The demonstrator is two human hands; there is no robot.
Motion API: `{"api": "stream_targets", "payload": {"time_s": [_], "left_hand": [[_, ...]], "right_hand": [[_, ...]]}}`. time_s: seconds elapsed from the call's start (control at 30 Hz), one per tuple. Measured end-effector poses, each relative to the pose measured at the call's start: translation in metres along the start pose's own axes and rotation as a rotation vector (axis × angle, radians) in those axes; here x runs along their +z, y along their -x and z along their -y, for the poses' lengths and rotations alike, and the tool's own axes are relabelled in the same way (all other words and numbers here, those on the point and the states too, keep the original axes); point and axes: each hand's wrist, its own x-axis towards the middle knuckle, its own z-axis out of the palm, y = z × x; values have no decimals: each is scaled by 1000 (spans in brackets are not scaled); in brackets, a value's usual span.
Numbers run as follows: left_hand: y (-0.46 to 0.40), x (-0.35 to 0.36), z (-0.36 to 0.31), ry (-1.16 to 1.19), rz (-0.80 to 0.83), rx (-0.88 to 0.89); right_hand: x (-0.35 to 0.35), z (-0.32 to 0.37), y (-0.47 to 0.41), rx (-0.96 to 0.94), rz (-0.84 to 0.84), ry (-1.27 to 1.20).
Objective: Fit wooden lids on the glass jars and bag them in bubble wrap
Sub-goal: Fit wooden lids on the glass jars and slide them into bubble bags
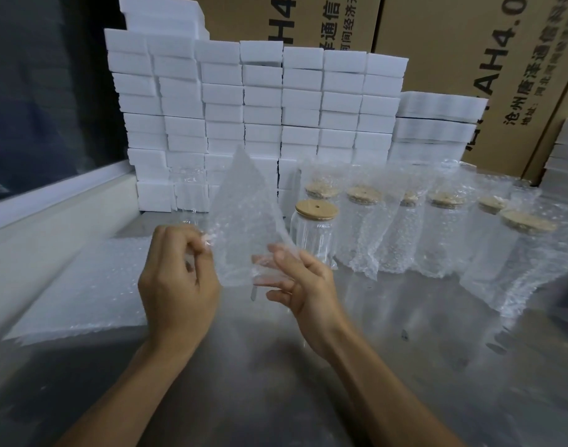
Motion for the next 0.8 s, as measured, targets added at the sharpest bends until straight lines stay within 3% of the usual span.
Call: {"api": "stream_targets", "payload": {"time_s": [0.13, 0.27, 0.4, 0.53, 0.6, 0.7, 0.8], "left_hand": [[2, -1, -9, -97, 50, 314], [5, 2, -29, -69, 139, 430], [8, 3, -35, -118, 365, 416], [10, 3, -21, -225, 519, 285], [12, 3, -13, -260, 546, 166], [15, 7, -4, -309, 513, 73], [15, 8, -5, -315, 480, 49]], "right_hand": [[14, 3, 0, 129, 53, -67], [17, -1, 0, 284, 42, -68], [12, -10, 1, 330, 16, 110], [4, -6, 0, 380, -218, 179], [-3, -2, -3, 265, -404, 149], [-16, -6, -7, -101, -691, 324], [-24, -16, -5, -253, -679, 519]]}}
